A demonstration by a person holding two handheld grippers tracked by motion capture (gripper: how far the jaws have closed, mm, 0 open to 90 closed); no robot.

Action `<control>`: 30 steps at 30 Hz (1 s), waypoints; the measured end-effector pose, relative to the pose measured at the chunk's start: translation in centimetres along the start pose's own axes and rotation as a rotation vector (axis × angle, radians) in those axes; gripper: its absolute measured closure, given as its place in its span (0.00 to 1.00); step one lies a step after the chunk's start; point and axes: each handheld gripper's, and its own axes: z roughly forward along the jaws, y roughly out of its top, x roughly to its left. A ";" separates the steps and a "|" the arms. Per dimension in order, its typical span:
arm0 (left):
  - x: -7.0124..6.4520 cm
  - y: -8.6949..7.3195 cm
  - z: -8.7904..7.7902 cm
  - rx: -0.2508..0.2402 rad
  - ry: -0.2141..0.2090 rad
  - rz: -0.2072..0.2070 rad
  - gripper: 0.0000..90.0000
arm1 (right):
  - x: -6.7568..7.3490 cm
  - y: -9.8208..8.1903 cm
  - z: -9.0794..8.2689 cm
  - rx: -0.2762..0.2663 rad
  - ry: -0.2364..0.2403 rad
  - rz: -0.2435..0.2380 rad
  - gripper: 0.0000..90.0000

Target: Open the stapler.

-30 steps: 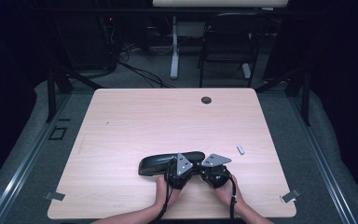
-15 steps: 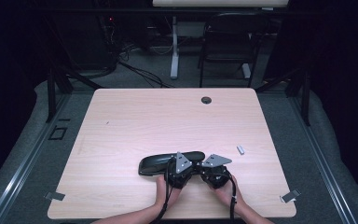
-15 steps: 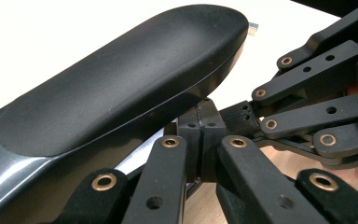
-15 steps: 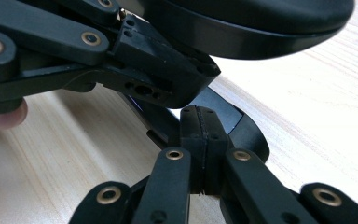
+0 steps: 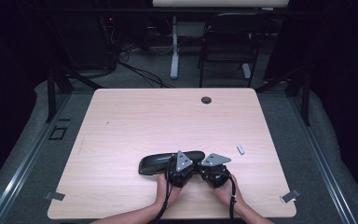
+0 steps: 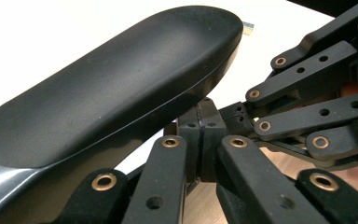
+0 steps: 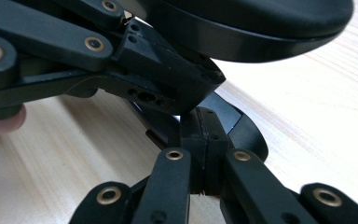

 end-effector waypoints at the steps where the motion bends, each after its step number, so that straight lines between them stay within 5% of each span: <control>1: 0.0 0.0 0.0 0.000 -0.005 -0.006 1.00 | 0.0 0.0 0.0 -0.002 0.000 0.002 1.00; 23: -0.3 0.0 -0.1 -0.018 0.012 0.010 1.00 | -0.4 -0.1 0.1 -0.010 0.016 0.053 1.00; 28: -0.7 0.4 -0.3 -0.024 -0.009 0.051 1.00 | -0.6 -0.1 0.1 -0.012 0.013 0.053 1.00; 30: -1.2 0.7 -0.6 -0.074 -0.017 0.089 1.00 | -0.6 -0.1 0.1 -0.015 0.009 0.055 1.00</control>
